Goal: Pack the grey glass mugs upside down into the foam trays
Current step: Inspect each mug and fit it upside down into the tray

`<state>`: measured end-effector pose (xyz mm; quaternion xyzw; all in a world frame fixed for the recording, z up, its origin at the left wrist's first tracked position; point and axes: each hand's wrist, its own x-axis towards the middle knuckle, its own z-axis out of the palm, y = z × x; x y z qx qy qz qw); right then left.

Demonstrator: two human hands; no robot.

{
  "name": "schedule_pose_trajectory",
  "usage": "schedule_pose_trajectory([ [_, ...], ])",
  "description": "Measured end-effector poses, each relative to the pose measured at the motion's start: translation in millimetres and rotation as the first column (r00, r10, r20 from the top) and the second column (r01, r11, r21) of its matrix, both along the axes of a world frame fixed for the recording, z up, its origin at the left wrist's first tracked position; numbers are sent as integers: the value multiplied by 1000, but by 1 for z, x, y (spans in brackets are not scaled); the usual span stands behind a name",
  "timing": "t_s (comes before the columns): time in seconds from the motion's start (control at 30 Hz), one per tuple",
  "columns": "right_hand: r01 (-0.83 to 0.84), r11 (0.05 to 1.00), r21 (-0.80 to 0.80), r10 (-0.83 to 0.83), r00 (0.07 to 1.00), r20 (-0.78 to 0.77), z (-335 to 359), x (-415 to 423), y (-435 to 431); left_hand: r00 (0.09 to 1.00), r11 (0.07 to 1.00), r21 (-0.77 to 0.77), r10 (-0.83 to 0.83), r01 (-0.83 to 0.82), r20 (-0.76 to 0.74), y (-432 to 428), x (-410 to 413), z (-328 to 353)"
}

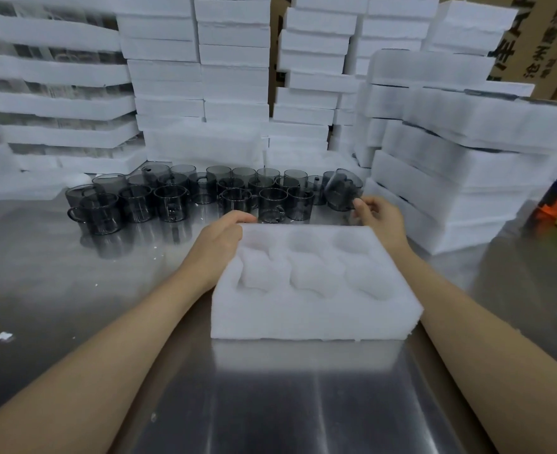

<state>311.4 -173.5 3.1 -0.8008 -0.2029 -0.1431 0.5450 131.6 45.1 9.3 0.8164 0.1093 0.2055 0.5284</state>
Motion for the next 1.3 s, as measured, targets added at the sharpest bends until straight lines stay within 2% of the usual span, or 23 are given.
schedule_pose_trajectory([
  [0.13, -17, 965, 261, 36, 997, -66, 10, -23, -23, 997, 997, -15, 72, -72, 30, -13, -4, -3],
  [0.27, -118, 951, 286, 114, 993, 33, 44, -48, -34, 981, 989, -23, 147, -145, 125, -25, -7, -4],
  [0.37, -236, 945, 226, 186, 957, 221, 66, -75, -27, 931, 976, 67, 178, -209, 319, -33, -10, -1],
  [0.47, -315, 944, 103, 268, 909, 320, 66, -102, -5, 921, 981, 121, 94, -150, 377, -42, -9, 1],
  [0.53, -363, 932, -11, 347, 884, 314, 57, -111, 7, 928, 985, 155, 17, -80, 371, -47, -9, 2],
  [0.63, -445, 884, -141, 467, 841, 273, 48, -115, 12, 921, 976, 204, -6, -80, 390, -46, -9, 3],
  [0.77, -424, 867, -260, 484, 840, 244, 48, -114, 12, 908, 974, 217, -27, -72, 419, -42, -11, 2],
  [1.3, -393, 848, -357, 481, 853, 204, 46, -116, 12, 906, 992, 123, -61, 10, 418, -41, -9, 2],
])
